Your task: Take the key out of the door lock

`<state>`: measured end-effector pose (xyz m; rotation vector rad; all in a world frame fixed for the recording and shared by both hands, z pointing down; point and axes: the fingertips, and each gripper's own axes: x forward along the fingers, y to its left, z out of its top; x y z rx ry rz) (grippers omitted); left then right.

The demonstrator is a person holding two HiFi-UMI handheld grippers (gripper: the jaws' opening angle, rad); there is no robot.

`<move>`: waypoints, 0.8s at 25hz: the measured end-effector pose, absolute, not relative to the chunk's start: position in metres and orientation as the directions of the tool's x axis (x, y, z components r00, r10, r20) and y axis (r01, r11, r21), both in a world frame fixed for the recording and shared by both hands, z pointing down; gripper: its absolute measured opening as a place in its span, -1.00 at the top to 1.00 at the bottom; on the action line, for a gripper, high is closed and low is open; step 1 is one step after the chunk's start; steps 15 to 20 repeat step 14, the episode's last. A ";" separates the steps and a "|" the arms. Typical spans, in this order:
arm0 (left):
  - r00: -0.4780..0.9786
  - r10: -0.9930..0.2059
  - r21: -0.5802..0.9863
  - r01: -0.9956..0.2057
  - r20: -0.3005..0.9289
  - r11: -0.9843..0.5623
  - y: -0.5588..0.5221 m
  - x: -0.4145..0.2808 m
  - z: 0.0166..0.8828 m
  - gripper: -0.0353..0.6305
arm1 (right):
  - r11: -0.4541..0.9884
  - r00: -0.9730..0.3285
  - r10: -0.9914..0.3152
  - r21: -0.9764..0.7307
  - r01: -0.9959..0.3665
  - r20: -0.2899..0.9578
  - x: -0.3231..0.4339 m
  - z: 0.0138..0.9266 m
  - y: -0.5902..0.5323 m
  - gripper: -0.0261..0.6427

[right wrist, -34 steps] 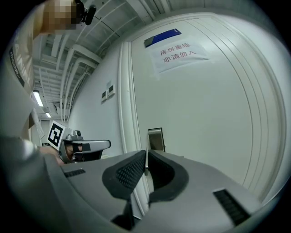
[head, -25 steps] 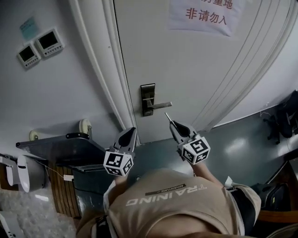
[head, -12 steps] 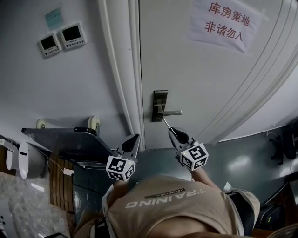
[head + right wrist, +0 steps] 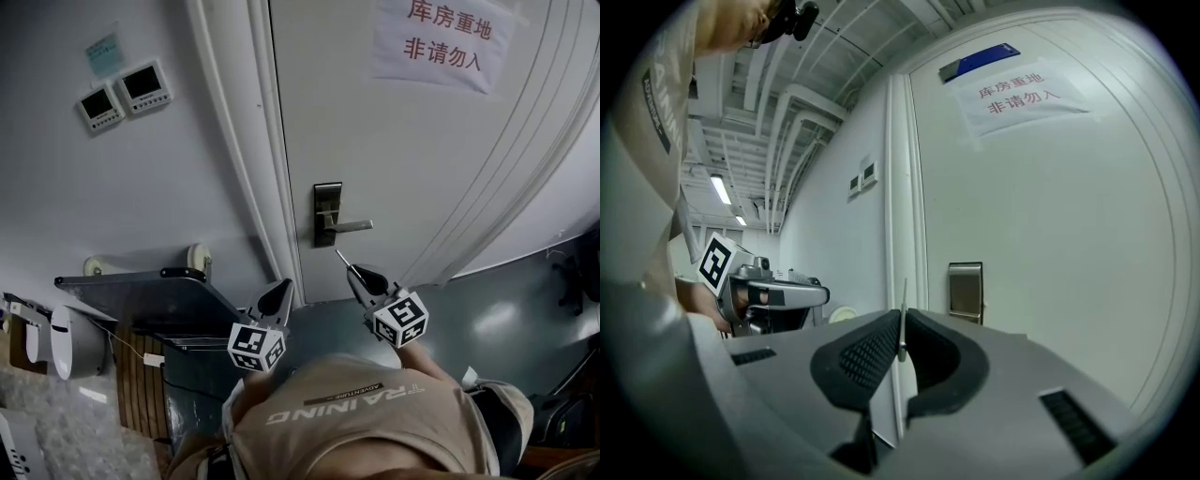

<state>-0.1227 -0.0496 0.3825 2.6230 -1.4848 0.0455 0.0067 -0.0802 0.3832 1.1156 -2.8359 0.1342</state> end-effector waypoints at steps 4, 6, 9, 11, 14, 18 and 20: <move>0.534 -0.841 0.112 -0.844 0.089 -0.524 -0.047 -0.114 0.389 0.87 | 0.707 -0.708 -0.695 -0.063 -0.704 0.122 0.014 0.387 -0.079 0.87; 0.542 -0.836 0.111 -0.839 0.084 -0.532 -0.047 -0.112 0.389 0.87 | 0.693 -0.695 -0.706 -0.072 -0.718 0.136 0.020 0.392 -0.079 0.87; 0.541 -0.838 0.122 -0.839 0.075 -0.531 -0.048 -0.114 0.391 0.87 | 0.683 -0.687 -0.711 -0.085 -0.726 0.149 0.023 0.397 -0.078 0.87; 0.533 -0.843 0.132 -0.843 0.070 -0.522 -0.048 -0.117 0.394 0.87 | 0.682 -0.686 -0.711 -0.082 -0.726 0.153 0.021 0.398 -0.075 0.87; 0.522 -0.850 0.148 -0.848 0.065 -0.509 -0.047 -0.122 0.398 0.87 | 0.686 -0.688 -0.708 -0.074 -0.724 0.159 0.017 0.399 -0.073 0.87; 0.522 -0.850 0.148 -0.848 0.065 -0.509 -0.047 -0.122 0.398 0.87 | 0.686 -0.688 -0.708 -0.074 -0.724 0.159 0.017 0.399 -0.073 0.87; 0.522 -0.850 0.148 -0.848 0.065 -0.509 -0.047 -0.122 0.398 0.87 | 0.686 -0.688 -0.708 -0.074 -0.724 0.159 0.017 0.399 -0.073 0.87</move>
